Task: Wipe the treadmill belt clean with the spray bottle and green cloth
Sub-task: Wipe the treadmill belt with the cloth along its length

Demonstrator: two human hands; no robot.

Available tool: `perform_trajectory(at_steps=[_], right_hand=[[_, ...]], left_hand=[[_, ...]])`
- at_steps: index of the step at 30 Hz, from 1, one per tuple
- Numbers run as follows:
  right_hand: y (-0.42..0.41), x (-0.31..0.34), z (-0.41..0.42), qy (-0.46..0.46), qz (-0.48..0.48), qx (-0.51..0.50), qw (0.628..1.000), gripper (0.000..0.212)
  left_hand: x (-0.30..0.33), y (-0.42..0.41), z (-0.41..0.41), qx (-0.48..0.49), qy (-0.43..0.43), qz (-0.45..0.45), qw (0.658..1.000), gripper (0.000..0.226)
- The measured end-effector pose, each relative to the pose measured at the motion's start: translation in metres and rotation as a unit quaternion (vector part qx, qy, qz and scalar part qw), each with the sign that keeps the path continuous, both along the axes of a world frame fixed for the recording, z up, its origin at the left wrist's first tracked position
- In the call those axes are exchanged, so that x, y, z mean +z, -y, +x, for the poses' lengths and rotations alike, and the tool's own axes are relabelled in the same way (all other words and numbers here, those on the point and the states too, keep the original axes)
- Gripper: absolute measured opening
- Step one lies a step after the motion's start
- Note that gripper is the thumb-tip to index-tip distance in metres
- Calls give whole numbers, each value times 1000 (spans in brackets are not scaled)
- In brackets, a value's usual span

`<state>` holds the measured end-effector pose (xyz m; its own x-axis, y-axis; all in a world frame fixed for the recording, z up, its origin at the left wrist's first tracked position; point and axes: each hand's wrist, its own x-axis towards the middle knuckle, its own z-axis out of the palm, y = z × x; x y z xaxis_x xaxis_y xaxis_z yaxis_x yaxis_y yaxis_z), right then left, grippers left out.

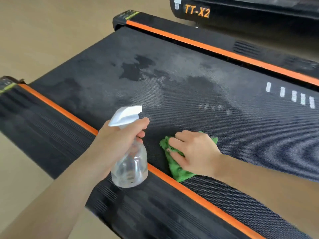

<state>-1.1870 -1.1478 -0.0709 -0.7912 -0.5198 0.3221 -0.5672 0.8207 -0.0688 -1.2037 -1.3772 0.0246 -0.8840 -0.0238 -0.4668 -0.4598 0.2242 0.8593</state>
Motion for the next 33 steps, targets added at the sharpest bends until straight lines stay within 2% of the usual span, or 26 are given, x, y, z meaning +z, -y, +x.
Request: perform_trajectory(at_steps=[1,3,5,7,9,14,18,20,24,26,33], right_hand=[[-1,0,-20,-9,2,-5,1000,16],[10,-1,-67,-21,-19,-94,995,18],[34,0,-114,-3,-18,-191,981,21],[54,1,-141,25,-5,-243,970,24],[66,3,-130,41,0,-229,973,24],[47,6,-9,36,-21,0,999,15],[20,5,-14,14,13,102,995,18],[20,2,-49,-5,20,71,997,21],[47,0,-130,4,-7,-156,988,25],[60,0,-141,13,-6,-208,978,22],[22,7,5,19,-34,-59,998,18]], left_hand=[[0,3,2,8,-2,3,1000,24],[-1,7,6,22,-3,14,1000,23],[0,12,12,32,5,23,999,26],[-2,15,18,36,8,29,999,27],[-1,22,20,39,4,32,999,27],[-1,29,5,40,-16,24,999,23],[-5,28,-5,36,-13,23,999,24],[-7,28,-4,32,-7,25,999,25],[-8,35,-1,40,-7,29,999,22],[-7,36,-2,46,-9,27,999,23],[2,28,-22,40,-4,-8,999,28]])
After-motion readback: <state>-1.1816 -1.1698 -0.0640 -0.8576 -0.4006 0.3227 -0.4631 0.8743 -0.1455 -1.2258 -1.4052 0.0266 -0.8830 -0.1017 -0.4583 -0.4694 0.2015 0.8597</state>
